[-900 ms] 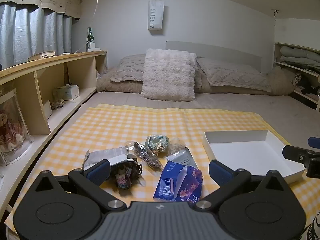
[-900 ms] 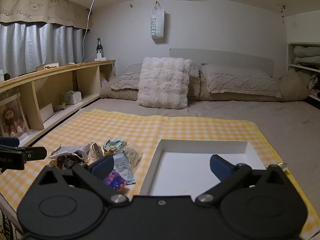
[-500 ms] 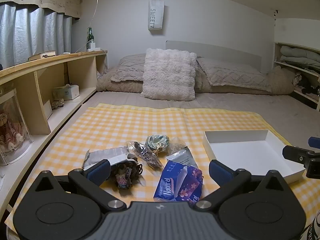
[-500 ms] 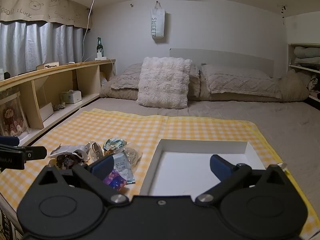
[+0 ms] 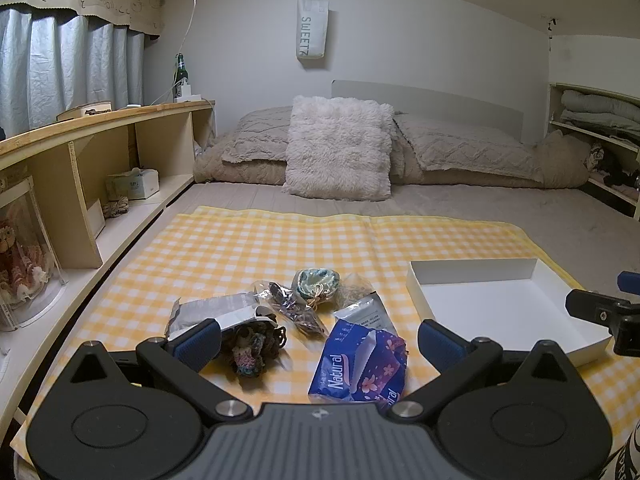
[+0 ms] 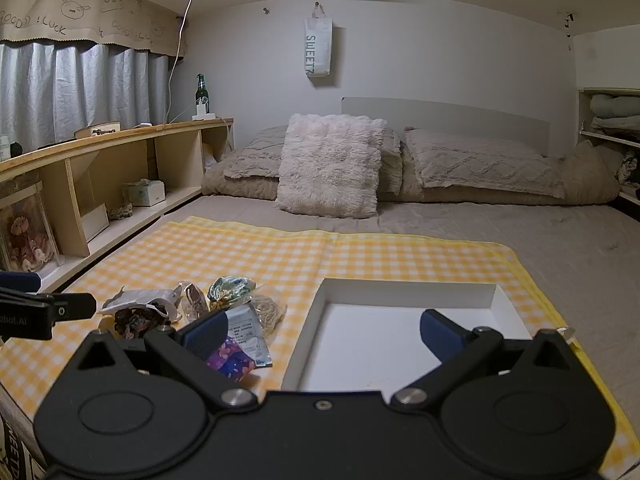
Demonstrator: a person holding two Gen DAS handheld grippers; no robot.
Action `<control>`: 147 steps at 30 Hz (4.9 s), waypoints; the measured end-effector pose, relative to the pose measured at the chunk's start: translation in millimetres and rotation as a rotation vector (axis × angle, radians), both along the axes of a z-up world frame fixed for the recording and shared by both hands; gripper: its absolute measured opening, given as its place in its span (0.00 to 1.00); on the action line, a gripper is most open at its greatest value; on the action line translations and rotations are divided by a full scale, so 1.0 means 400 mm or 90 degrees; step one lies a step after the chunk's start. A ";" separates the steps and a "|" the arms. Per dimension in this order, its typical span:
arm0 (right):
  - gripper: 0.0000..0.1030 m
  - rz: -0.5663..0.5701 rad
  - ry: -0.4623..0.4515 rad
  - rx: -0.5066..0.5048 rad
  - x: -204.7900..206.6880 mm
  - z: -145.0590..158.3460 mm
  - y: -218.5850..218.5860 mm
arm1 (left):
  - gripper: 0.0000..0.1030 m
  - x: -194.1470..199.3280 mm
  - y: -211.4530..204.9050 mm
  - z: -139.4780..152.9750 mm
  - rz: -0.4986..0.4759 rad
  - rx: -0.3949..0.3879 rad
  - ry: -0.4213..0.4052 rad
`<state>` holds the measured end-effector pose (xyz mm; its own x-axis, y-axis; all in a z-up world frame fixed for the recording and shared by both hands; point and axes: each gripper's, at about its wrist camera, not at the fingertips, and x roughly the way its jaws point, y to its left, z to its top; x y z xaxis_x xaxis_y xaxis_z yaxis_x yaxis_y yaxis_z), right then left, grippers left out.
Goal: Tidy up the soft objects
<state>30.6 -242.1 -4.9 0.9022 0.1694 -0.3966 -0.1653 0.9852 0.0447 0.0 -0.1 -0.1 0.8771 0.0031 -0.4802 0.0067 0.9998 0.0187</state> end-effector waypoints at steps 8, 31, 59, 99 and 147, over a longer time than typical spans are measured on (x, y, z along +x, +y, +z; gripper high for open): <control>1.00 0.001 -0.001 -0.001 0.000 0.001 0.001 | 1.00 0.000 0.000 0.000 0.000 0.000 0.001; 1.00 0.001 0.000 -0.004 -0.001 0.003 0.003 | 1.00 0.000 0.000 0.000 0.000 0.001 0.001; 1.00 0.001 0.001 -0.007 -0.002 0.004 0.006 | 1.00 0.000 0.000 0.000 0.000 0.003 0.002; 1.00 0.170 0.031 0.071 0.244 0.150 0.100 | 1.00 0.291 0.165 0.102 0.025 0.018 -0.030; 0.27 0.136 0.554 0.213 0.491 -0.257 0.321 | 0.01 0.399 0.347 -0.114 -0.013 -0.012 0.180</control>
<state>226.8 -113.8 -107.6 0.2505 0.5230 -0.8147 -0.1167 0.8517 0.5109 159.7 138.8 -45.7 0.7079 -0.0242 -0.7059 0.0287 0.9996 -0.0054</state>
